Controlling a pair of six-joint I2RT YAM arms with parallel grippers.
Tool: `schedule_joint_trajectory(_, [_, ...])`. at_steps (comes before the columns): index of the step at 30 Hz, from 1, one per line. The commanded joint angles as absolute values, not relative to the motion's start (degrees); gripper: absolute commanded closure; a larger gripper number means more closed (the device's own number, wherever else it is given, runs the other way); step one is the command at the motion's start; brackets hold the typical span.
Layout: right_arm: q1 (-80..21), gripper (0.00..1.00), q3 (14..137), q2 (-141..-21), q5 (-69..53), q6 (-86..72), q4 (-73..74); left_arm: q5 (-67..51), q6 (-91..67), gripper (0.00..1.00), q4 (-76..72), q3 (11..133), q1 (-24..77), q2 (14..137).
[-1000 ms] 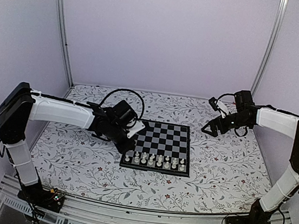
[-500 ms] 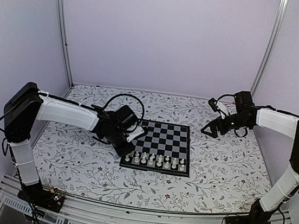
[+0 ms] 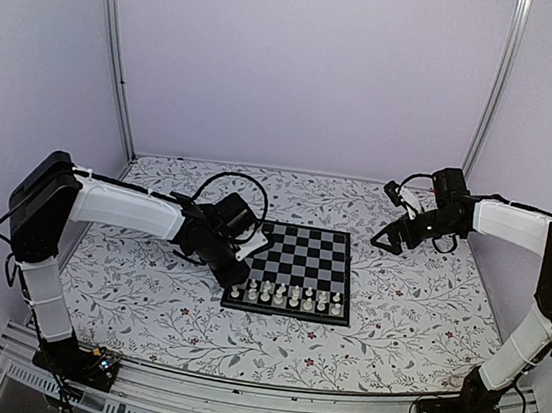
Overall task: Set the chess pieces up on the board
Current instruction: Place the chess piece on the chessboard, then reset both arms
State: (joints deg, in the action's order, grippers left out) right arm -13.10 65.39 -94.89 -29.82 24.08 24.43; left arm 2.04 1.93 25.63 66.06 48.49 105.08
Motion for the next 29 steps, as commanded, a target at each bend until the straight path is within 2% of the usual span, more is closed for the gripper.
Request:
schedule_joint_trajectory(1, [-13.2,0.01,66.8,-94.7,-30.6,24.5,26.0,2.6,1.8,0.71,25.7,68.4,49.0,103.2])
schedule_joint_trajectory(6, [-13.1,0.01,69.5,-92.4,-30.0,24.7,27.4,4.0,2.2,0.69,27.1,71.9,48.9,100.3])
schedule_joint_trajectory(10, [-13.2,0.01,73.0,-89.4,-29.3,25.0,29.1,10.0,2.1,0.65,29.3,76.7,48.2,98.8])
schedule_joint_trajectory(13, [-13.1,0.01,74.0,-86.6,-27.1,24.0,27.2,16.2,0.3,0.55,29.3,79.7,46.5,97.8])
schedule_joint_trajectory(17, [-13.1,0.01,71.6,-82.8,-22.1,19.3,19.9,16.2,-2.9,0.50,27.1,82.1,41.7,95.9])
schedule_joint_trajectory(21, [-13.2,0.01,64.3,-78.0,-18.8,14.7,10.2,14.3,-3.8,0.49,18.8,77.4,37.9,93.0])
schedule_joint_trajectory(24, [-13.1,0.01,62.5,-76.8,-13.1,14.4,8.8,13.1,-4.2,0.48,11.8,71.1,35.5,90.9])
schedule_joint_trajectory(29, [-13.1,0.01,58.8,-75.2,-14.2,15.1,6.2,10.7,-5.3,0.48,12.3,71.0,33.0,91.1])
